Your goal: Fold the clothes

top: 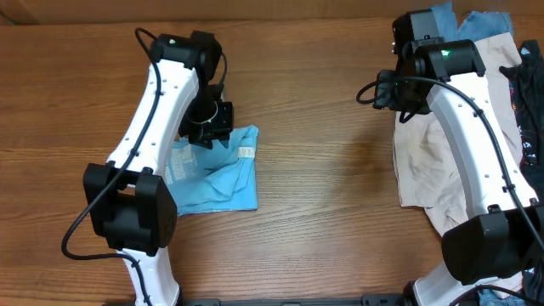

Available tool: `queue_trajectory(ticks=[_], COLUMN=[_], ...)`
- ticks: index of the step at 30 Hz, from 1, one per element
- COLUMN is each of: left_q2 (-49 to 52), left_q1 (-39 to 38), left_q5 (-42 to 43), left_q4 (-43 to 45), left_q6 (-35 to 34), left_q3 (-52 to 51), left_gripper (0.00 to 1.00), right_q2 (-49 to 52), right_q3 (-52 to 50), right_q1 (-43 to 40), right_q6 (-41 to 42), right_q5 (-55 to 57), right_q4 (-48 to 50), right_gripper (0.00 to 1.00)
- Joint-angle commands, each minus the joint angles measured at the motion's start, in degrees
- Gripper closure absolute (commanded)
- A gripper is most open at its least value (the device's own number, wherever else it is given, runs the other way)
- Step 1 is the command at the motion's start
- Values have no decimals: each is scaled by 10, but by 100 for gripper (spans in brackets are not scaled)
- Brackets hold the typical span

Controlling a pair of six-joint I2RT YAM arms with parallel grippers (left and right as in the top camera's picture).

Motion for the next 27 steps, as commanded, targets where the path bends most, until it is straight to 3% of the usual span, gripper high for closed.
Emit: queue_trajectory(ticks=[1,7,11,13,17,21,27], left_q2=[3,3,3,3,3,3,3], left_q1=[-3,11,29,49,106,132,137], left_q5=[-4,-78,-196,-194,-127,-76,-96], left_q4=[1,-16,-51,-48,-23,10,56], left_q6=[-3,-13,-87,-96,-94,-53,-41], left_q3=[-3,-3,-3,-3,-3,-6,-55], left_gripper=[67,72,76,76,76,75,72], right_q2=[-12,-12,-12,-12,-11,-7,18], right_q3=[2,2,2,1,-10,-44,-96], right_q1=[-3,-3,-2,6,42,101,197], right_q6=[-2,-9,-97,-148,-183,-184,-140], right_q5=[-3,-16,-188,-271,-324,-345,-369], right_q4=[1,-1,-5,-13,-12,28,142], right_gripper=[44,44,45,46,45,44,44])
